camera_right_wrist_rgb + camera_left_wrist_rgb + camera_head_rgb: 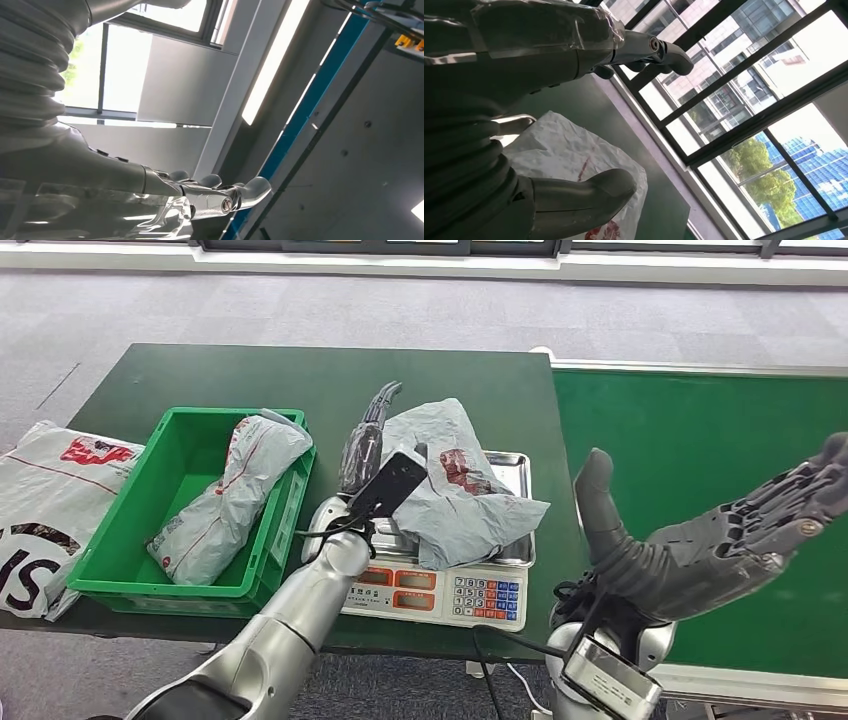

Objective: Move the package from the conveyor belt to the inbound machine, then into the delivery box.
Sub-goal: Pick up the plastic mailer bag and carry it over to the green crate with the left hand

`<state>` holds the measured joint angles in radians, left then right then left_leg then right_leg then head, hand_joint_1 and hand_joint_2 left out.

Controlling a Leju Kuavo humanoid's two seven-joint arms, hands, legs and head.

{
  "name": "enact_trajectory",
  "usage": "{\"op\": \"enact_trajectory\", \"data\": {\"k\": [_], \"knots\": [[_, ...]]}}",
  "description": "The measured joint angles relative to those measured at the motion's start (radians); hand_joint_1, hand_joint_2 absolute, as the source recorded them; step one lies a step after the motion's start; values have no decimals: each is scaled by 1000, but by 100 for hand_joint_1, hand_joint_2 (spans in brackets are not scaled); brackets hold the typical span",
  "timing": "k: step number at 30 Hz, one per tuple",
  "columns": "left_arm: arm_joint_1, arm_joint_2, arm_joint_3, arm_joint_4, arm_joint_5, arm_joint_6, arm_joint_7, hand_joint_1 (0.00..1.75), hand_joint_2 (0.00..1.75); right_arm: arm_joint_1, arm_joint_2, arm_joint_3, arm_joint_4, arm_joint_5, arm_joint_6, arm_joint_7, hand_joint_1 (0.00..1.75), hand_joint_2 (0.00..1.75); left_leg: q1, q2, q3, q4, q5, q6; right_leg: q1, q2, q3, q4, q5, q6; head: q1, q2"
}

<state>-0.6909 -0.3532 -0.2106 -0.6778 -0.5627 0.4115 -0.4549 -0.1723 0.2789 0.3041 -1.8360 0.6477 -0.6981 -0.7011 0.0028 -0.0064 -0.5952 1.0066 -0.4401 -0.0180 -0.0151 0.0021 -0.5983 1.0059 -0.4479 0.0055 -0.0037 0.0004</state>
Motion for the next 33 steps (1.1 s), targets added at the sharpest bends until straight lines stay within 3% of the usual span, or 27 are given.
{"op": "enact_trajectory", "data": {"k": [11, 20, 25, 33], "knots": [[-134, 0, -94, 157, 101, 0, 57, 0, 175, -2, 0, 4, 18, -25, 1, 0, 0, 175, 0, 0, 0, 0, 0, 0, 0, 0, 0, 0, 0, 0, 0, 0], [-147, 0, -151, 185, 361, -159, 69, 0, 175, -4, 0, 8, 45, -34, 2, 0, 0, 175, 0, 0, 0, 0, 0, 0, 0, 1, 0, 0, 0, 0, 0, 0], [-146, 0, -213, 202, 473, -171, 74, 0, 175, -5, 0, 14, 51, -19, 2, 0, 0, 175, 0, 0, 0, 0, 0, 0, 0, 1, 0, 0, 0, 0, 0, 0], [-146, 0, -246, 219, 481, -171, 74, 0, 175, -6, 0, 17, 54, -18, 2, 0, 0, 175, 0, 0, 0, 0, 0, 0, 0, 1, 0, 0, 0, 0, 0, 0]]}}
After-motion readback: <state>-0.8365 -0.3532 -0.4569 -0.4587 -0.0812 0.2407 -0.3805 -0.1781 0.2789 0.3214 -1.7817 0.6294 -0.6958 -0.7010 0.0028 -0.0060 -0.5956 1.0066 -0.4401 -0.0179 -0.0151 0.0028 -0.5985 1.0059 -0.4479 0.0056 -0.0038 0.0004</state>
